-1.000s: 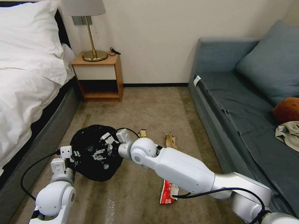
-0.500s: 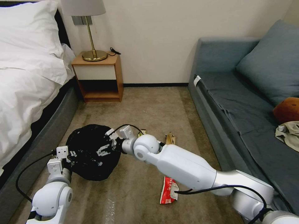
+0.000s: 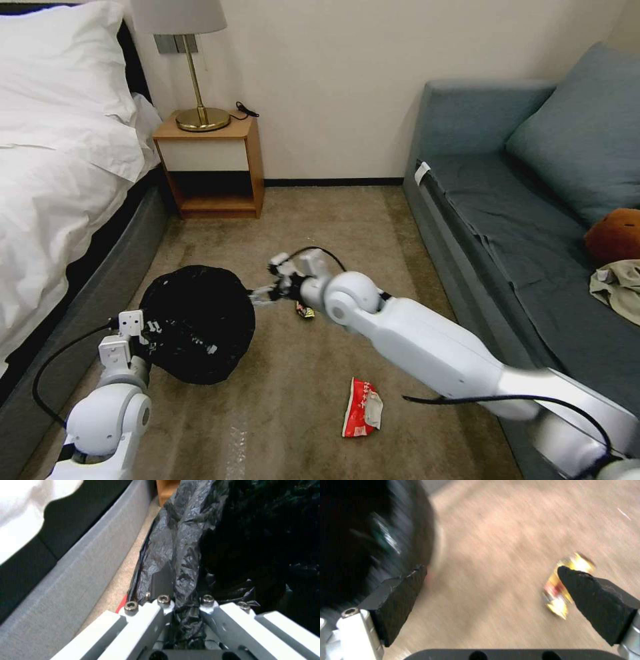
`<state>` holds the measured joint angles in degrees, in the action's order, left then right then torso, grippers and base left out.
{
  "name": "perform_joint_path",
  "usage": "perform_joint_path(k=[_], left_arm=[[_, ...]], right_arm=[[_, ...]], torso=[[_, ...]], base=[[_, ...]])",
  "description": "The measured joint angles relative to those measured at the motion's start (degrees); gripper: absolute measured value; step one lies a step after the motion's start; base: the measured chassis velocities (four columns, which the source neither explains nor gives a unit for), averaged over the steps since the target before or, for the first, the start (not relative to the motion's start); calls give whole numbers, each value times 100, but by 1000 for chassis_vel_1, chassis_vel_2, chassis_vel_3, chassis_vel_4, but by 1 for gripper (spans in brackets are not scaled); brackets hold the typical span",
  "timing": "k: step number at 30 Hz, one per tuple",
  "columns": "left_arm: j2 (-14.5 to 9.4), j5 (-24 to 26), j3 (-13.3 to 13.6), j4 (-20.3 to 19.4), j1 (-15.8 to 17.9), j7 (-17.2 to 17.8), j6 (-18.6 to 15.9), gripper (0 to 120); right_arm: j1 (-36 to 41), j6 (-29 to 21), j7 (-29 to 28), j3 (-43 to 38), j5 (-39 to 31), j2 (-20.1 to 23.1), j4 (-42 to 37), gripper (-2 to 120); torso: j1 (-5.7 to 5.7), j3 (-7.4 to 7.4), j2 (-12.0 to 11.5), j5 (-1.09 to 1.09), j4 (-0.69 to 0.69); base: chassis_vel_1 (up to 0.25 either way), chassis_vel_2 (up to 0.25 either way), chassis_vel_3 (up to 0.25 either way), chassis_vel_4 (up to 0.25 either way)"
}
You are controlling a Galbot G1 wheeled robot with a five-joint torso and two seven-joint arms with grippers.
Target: Pick up the trash bin, then pick up the garbage on the floor and place it into the trash bin.
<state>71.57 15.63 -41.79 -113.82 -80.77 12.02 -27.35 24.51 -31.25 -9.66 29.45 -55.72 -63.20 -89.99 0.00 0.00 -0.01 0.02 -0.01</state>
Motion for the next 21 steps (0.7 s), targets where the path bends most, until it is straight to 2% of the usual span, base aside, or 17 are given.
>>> perform_joint_path(k=[2,8,10,16,21], left_arm=[[-44,38,-59,-93,-62,-3,1,1],[-85,78,-105,-254,-162,-3,-20,1],[-142,88,-102,-336,-190,-8,-56,1],[-183,74,-46,-304,-143,-9,-80,1],[-195,35,-16,-262,-131,-57,-77,1]], right_arm=[[243,-101,-229,-69,-14,324,-170,100],[625,-250,-674,-63,-71,733,-472,100],[1044,-404,-894,-186,-112,989,-723,100],[1483,-474,-1009,-343,-115,1096,-810,100],[2240,-539,-1161,-618,90,1074,-723,100]], torso=[[0,0,0,0,0],[0,0,0,-1,1],[0,0,0,-1,1],[-1,0,1,-1,1],[-1,0,0,-2,2]], base=[[0,0,0,0],[0,0,0,0],[0,0,0,0],[0,0,0,0],[0,0,0,0]])
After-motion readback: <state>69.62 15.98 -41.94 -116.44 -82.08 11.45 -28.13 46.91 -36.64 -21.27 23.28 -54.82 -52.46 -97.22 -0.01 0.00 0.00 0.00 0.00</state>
